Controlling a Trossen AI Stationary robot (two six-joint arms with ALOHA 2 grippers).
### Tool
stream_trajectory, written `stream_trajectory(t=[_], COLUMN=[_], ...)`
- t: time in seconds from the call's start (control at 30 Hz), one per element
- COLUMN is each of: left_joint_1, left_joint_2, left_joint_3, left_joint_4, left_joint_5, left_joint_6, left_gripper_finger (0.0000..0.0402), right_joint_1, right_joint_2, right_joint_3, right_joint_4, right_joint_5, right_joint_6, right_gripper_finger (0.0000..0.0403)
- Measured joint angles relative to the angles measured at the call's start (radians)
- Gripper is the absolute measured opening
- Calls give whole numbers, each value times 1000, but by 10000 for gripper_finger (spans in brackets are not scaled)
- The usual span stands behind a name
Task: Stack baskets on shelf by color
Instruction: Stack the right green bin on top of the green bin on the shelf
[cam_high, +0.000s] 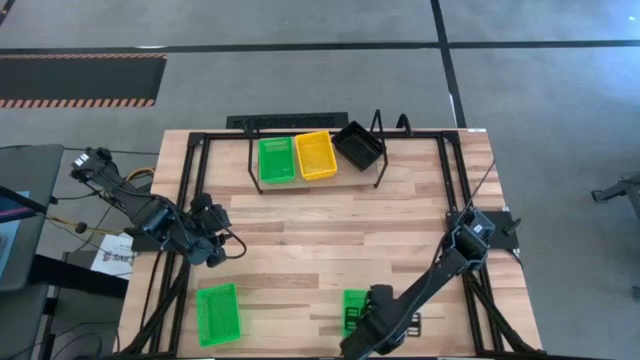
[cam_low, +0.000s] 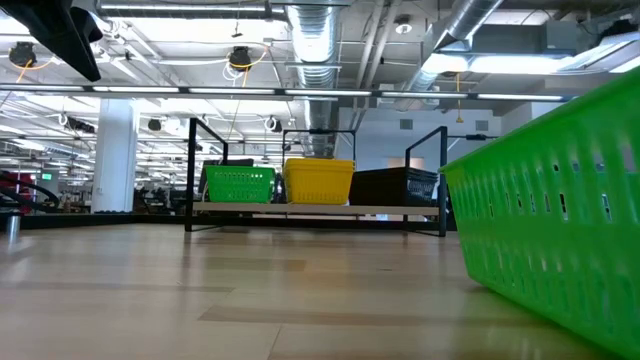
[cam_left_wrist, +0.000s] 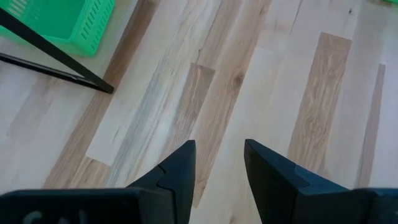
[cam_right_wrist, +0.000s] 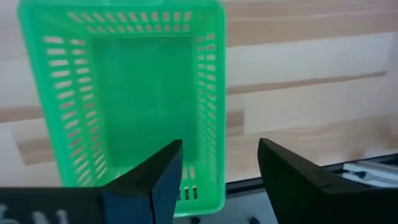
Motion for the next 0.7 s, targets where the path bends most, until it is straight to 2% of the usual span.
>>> stream_trajectory(t=[0.23, 0.5, 0.6, 0.7], left_joint_1=[0, 0, 0, 0], left_joint_2=[0, 0, 0, 0], left_joint_3=[0, 0, 0, 0], left_joint_4=[0, 0, 0, 0], left_joint_5=[0, -4, -6, -6], left_joint_6=[0, 0, 0, 0], left_gripper_finger=[125, 125, 125, 125], right_joint_1=[0, -30, -42, -65], right_joint_2=[1, 4, 4, 4], right_joint_3=[-111, -250, -276, -279], right_joint_4=[35, 259, 333, 348], right_joint_5=[0, 2, 3, 2], right_joint_6=[0, -1, -18, -65], right_gripper_finger=[223, 214, 185, 124])
